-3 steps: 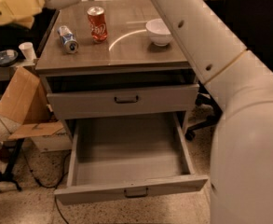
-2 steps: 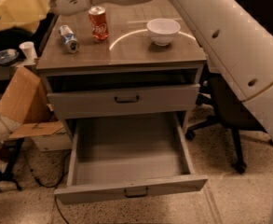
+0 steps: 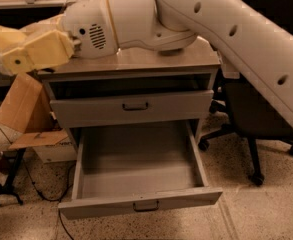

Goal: Place sponge into middle drawer

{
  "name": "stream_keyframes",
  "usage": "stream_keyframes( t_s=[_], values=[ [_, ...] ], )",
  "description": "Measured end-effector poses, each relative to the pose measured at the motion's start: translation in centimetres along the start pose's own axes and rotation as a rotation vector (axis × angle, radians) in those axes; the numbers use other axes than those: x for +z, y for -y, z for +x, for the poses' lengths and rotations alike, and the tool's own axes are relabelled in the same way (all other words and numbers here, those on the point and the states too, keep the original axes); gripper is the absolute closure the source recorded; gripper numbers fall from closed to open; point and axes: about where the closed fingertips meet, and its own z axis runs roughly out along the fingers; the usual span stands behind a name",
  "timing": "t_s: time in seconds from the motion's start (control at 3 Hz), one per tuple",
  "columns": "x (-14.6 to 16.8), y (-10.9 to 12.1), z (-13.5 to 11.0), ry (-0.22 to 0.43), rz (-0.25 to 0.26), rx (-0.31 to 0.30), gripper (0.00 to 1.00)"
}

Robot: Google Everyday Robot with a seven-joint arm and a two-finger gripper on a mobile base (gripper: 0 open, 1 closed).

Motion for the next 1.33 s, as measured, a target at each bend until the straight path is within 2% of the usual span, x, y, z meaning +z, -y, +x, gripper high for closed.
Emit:
stream_keyframes(
  t_s=[0.33,0.67,1.0,1.33],
  values=[
    [0.1,-0.1,-0.3,-0.011,0.006,-0.005,1.0],
    [0.6,-0.3,-1.4,-0.053,0.028,-0.025,1.0],
    [1.7,1.8,1.3,-0.119,0.105,0.033,1.0],
    [3.0,4.2,8.1,-0.153,0.179,0.16,1.0]
  ],
)
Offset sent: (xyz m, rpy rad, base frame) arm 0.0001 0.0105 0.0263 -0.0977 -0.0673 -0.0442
